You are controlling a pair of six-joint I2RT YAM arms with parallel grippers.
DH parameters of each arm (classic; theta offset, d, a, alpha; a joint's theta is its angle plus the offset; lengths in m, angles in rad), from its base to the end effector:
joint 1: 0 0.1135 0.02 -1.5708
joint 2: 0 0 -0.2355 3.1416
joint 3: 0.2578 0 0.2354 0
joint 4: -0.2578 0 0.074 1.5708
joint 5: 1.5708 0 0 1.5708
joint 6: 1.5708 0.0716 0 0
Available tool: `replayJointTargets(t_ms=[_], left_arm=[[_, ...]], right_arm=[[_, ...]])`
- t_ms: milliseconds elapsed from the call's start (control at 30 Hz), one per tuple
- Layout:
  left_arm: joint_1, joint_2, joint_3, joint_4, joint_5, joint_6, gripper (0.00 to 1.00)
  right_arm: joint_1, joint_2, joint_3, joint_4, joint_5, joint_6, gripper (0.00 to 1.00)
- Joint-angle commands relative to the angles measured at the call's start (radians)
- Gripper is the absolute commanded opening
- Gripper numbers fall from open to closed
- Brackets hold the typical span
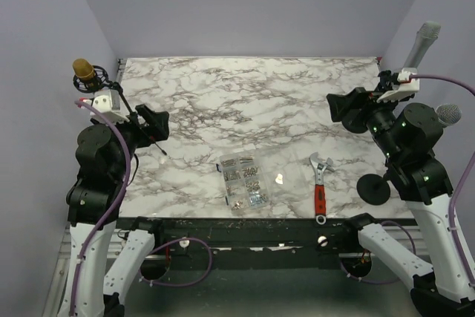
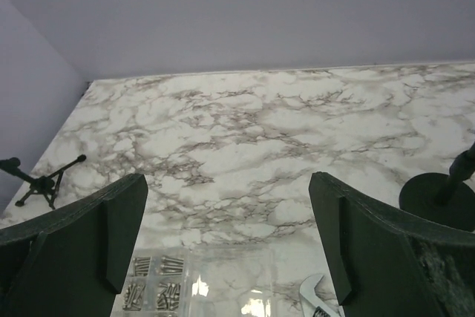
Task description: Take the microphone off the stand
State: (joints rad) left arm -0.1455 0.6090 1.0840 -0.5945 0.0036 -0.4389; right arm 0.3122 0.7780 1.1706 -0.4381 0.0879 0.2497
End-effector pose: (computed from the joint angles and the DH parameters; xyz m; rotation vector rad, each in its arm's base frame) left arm 0.1448 -0.0215 0.3883 -0.2472 1.6917 -0.4398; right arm 0.1778 0.0508 0.4147 0.0175 1.6281 0.3622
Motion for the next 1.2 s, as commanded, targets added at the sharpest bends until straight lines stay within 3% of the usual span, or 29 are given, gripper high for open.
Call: replayJointTargets(t_ms=[0,367,600,967,1167], left_arm=[[-0.003,0.084,0.015,-0.084,-0.113,-0.043,0.99],[0.046,0.376,0.123,-0.182,-0.418,-0.133,0.99],[0.236,0.477,0.151,-0.103,-0.342,-0.200,0.98],[0.248,0.625,0.195,0.110,-0.529,-0.146,0.99],[0.246,0.661,0.185,0.197,-0.472,-0.072,0.92]], right_arm=[[-0.005,-0.004,-0.024,0.054,-0.176,0.000,1.00],[-0.005,0.026,-0.011,0.058,-0.302,0.016,1.00],[-0.005,0.010,-0.006,0.056,-0.285,0.004,1.00],[-0.006,0.042,-0.005,0.052,-0.301,0.009,1.00],[-0.005,0.077,0.018,0.038,-0.311,0.016,1.00]])
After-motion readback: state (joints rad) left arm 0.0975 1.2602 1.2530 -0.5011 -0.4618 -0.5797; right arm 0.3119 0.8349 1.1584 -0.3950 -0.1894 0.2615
